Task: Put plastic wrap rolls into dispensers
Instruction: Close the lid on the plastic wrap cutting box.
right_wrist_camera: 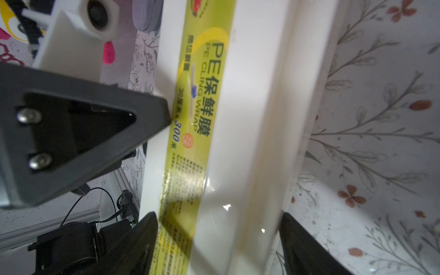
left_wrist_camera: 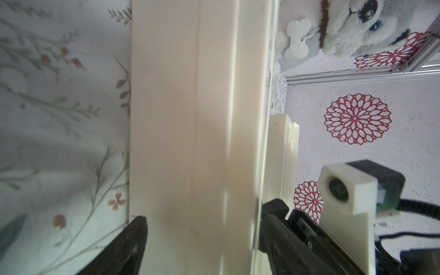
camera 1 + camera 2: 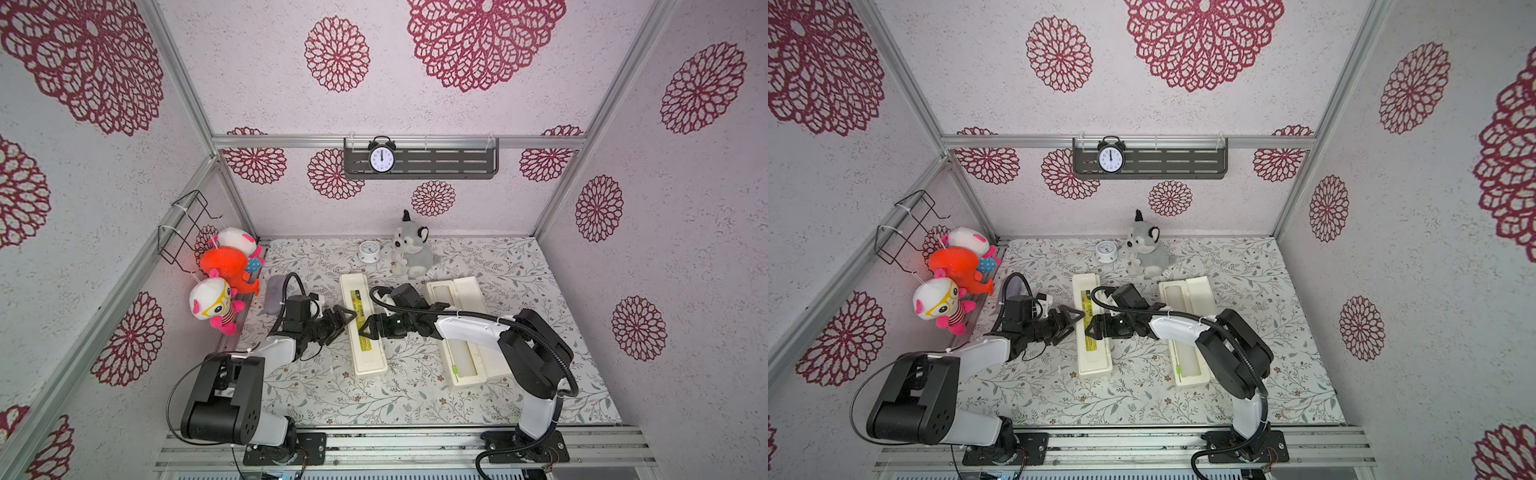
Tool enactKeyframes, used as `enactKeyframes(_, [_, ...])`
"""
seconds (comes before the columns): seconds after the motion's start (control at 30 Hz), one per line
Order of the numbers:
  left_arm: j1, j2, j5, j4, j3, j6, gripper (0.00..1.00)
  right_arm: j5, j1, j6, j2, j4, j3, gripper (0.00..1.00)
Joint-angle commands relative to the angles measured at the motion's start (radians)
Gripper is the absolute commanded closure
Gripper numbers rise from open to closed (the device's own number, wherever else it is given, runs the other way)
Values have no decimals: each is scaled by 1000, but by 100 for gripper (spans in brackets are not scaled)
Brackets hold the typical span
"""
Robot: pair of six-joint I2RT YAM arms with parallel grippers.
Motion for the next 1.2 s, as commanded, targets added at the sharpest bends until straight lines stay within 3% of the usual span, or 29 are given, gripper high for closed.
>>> enactKeyframes(0.0, [-24, -80, -2, -12, -35, -61, 19, -41, 6, 23, -7, 55, 5, 19])
enactKeyframes(0.2, [-87, -152, -44, -58, -88, -84, 19, -23, 22, 27, -25, 35, -7, 16])
enactKeyframes(0.83, [-128, -22, 11, 209, -173, -219, 28, -41, 53, 42, 7, 52, 21, 16])
enactKeyframes(1.1, [-149, -27, 9, 226, -166, -250, 38, -54, 58, 56, 12, 67, 22, 16])
enactKeyframes(1.17, [-157, -34, 16, 230, -165, -260, 36, -61, 59, 61, 7, 76, 21, 16])
